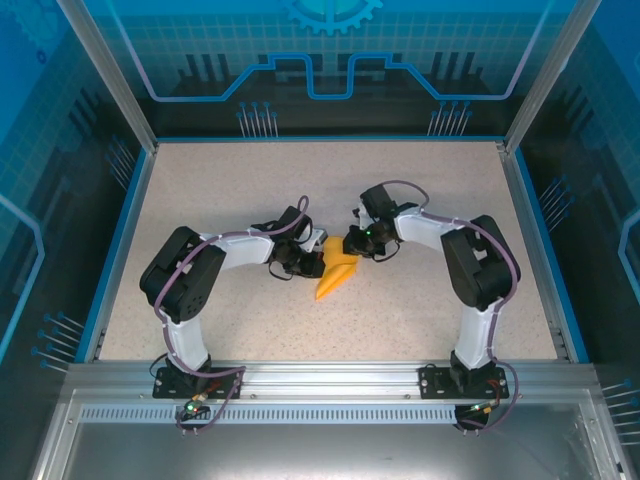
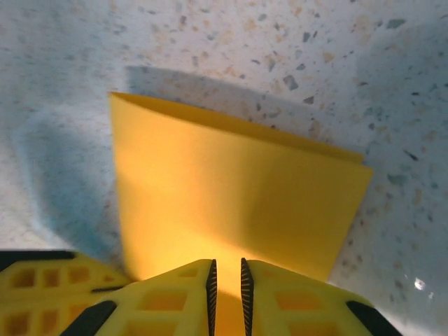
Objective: Fold a paper plane with a square sheet of paper (pick it up from the middle)
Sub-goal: Third fold the triangle at the center of the table.
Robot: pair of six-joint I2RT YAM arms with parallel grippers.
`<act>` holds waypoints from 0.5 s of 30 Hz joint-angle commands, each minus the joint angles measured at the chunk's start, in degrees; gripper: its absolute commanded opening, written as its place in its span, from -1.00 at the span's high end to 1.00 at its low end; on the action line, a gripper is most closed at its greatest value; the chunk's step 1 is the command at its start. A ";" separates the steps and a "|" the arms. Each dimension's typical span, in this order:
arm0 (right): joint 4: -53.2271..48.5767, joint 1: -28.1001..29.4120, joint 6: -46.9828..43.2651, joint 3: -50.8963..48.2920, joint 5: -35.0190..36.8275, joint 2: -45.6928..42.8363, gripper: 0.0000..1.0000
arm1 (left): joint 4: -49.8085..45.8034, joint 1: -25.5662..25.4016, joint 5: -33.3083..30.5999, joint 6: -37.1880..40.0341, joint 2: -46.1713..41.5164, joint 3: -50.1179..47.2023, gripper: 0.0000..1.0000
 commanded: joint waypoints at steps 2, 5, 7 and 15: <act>5.14 -1.08 4.15 -5.02 -1.92 -9.72 0.60 | -0.94 0.21 2.03 1.27 1.19 0.40 0.93; 10.05 -0.46 7.61 -11.16 -3.14 -14.54 0.64 | -0.89 0.16 2.05 1.17 1.21 0.33 0.94; 15.33 0.82 11.32 -16.14 -4.87 -16.92 0.72 | -0.85 0.17 2.04 1.19 1.20 0.16 0.94; 29.87 13.50 22.74 -27.36 -2.32 -19.40 0.79 | -0.77 0.14 2.06 1.44 1.19 0.01 0.93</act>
